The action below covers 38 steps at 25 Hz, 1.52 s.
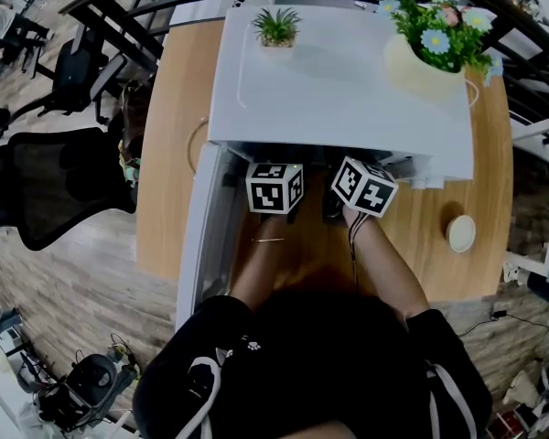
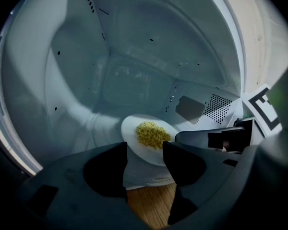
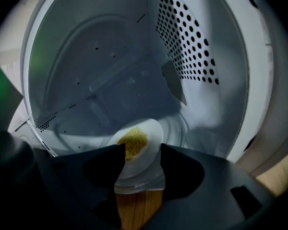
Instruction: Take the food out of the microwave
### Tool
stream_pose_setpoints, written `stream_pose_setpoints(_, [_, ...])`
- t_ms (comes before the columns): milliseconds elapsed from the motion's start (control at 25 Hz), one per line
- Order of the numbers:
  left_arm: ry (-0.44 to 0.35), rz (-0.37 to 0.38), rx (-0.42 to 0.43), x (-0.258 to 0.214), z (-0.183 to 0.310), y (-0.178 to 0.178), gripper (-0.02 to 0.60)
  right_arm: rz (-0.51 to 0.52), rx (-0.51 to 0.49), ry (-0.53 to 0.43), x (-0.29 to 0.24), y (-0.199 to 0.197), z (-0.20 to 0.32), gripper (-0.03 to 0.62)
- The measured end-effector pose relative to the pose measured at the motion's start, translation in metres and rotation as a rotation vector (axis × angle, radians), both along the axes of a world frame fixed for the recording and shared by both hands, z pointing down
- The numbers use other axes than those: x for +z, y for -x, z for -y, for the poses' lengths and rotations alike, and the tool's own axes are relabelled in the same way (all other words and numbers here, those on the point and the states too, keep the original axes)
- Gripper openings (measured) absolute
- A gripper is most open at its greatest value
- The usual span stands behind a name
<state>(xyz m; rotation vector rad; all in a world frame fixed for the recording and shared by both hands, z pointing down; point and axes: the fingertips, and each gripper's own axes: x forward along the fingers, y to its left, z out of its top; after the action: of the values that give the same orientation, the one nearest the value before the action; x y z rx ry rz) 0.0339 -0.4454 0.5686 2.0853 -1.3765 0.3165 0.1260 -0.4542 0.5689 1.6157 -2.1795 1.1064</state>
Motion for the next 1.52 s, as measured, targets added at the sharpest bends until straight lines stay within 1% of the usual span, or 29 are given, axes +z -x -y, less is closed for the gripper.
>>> stream_pose_setpoints(200, [0.011, -0.006, 0.013, -0.004, -0.010, 0.000, 0.213, 0.036, 0.012, 0.026, -0.001, -0.001, -0.009, 0.229])
stream_pose_setpoints(400, [0.023, -0.013, 0.016, -0.006, -0.021, 0.000, 0.213, 0.048, 0.013, 0.040, -0.008, -0.001, -0.021, 0.227])
stream_pose_setpoints(600, [0.041, -0.021, 0.016, -0.004, -0.036, -0.001, 0.213, 0.050, 0.005, 0.058, -0.005, -0.003, -0.038, 0.229])
stream_pose_setpoints(760, [0.038, -0.035, 0.017, -0.005, -0.045, -0.004, 0.213, 0.054, 0.012, 0.054, -0.007, -0.007, -0.046, 0.224])
stream_pose_setpoints(1040, [0.053, -0.059, 0.024, -0.004, -0.053, -0.003, 0.213, 0.091, 0.010, 0.056, -0.003, -0.007, -0.054, 0.224])
stream_pose_setpoints(1200, [0.058, -0.077, 0.005, -0.003, -0.053, 0.003, 0.213, 0.112, 0.048, 0.056, -0.009, -0.018, -0.051, 0.219])
stream_pose_setpoints(1360, [0.073, -0.149, -0.036, -0.004, -0.058, 0.013, 0.213, 0.208, 0.113, 0.082, -0.008, -0.031, -0.054, 0.204])
stream_pose_setpoints(1520, [0.102, -0.242, -0.059, 0.000, -0.062, 0.011, 0.213, 0.312, 0.141, 0.116, -0.001, -0.028, -0.059, 0.179])
